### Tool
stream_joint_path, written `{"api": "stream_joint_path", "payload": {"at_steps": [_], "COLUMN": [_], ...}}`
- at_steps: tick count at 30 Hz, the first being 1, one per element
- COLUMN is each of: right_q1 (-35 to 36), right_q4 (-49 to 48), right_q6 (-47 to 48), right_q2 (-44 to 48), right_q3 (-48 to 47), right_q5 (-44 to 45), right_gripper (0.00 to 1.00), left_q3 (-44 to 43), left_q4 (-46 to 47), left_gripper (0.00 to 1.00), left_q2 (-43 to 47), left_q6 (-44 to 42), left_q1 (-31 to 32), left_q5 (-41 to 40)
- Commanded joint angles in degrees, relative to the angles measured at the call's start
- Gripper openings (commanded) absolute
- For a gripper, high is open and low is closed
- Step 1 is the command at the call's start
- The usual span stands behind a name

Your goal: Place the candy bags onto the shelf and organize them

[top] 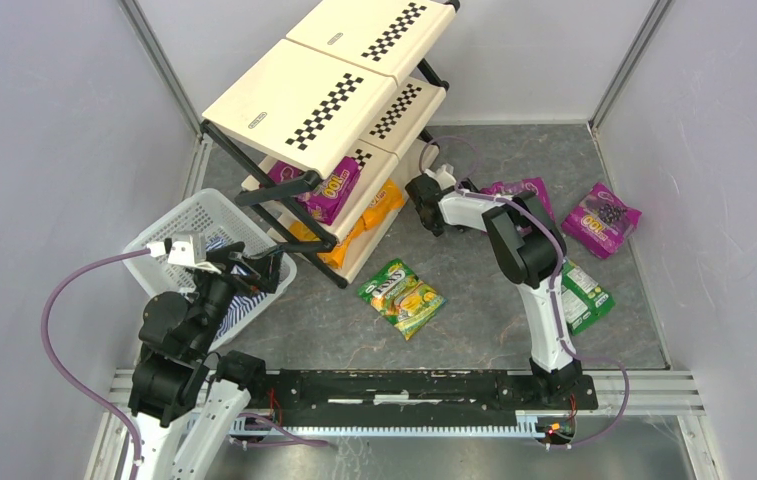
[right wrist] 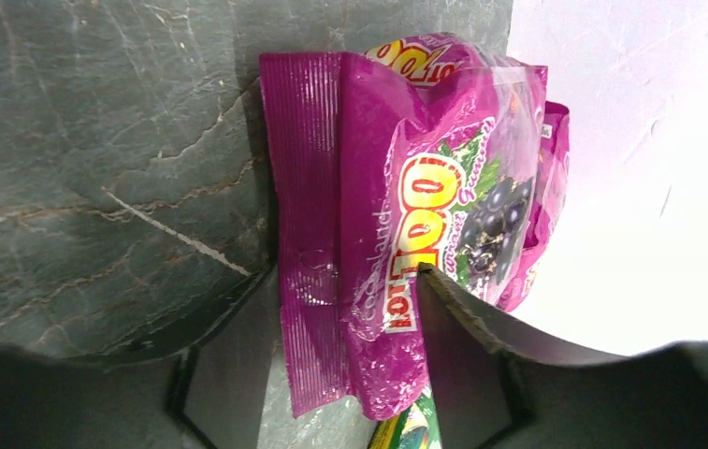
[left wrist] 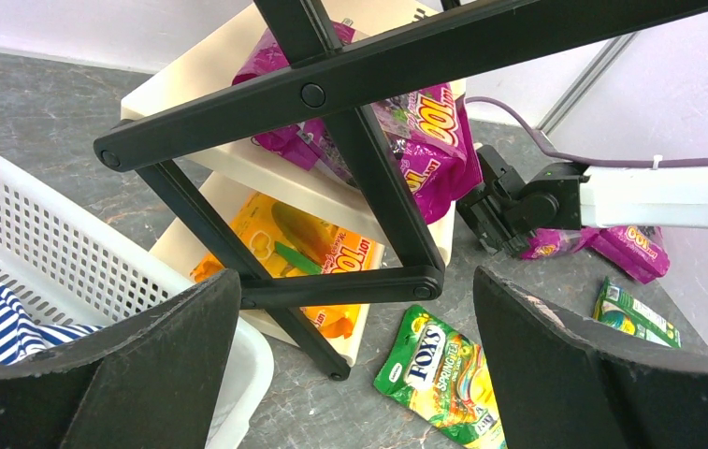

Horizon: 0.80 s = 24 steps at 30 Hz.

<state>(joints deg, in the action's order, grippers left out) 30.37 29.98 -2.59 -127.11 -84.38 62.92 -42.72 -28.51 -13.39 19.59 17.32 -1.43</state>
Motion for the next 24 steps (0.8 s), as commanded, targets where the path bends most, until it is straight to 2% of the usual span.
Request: {"api": "stream_joint_path", "payload": {"at_steps": [1, 4, 8, 13, 21, 24], "right_q1": [0.1, 0.1, 0.0, 0.1, 0.1, 0.1], "right_q4": [-2.2, -4.9, -7.1, -9.0, -16.6, -14.7], "right_q6": [-2.1, -1.1, -0.7, -1.0, 0.1, 0.5], "right_q2": [-1.2, -1.2, -0.8, 3.5, 11.3, 10.5], "right_q3": [-1.0, 0.0, 0.3, 2.1, 11.1, 9.5], "right_q5": [3.6, 3.9, 4.4, -0.8, -14.6, -20.6], "right_gripper": [0.59, 0.53, 0.40, 0.27, 0.22, 0.38], "left_q3": [0.3, 0.4, 0.3, 0.3, 0.3, 0.3], "left_q4": [2.3, 2.3, 2.4, 2.4, 2.2, 2.2], "left_gripper": [1.00, 1.00, 1.00, 1.00, 1.00, 1.00], "left_q2": [-0.1, 0.0, -0.4, -0.5, -0.5, -0.5], "left_q6": [-3.5, -3.5, -3.5, -3.5, -3.4, -3.4], "left_q1": [-0.4, -0.4, -0.4, -0.4, -0.4, -0.4], "left_q5": [-0.5, -0.5, -0.5, -0.4, -1.0, -0.9]}}
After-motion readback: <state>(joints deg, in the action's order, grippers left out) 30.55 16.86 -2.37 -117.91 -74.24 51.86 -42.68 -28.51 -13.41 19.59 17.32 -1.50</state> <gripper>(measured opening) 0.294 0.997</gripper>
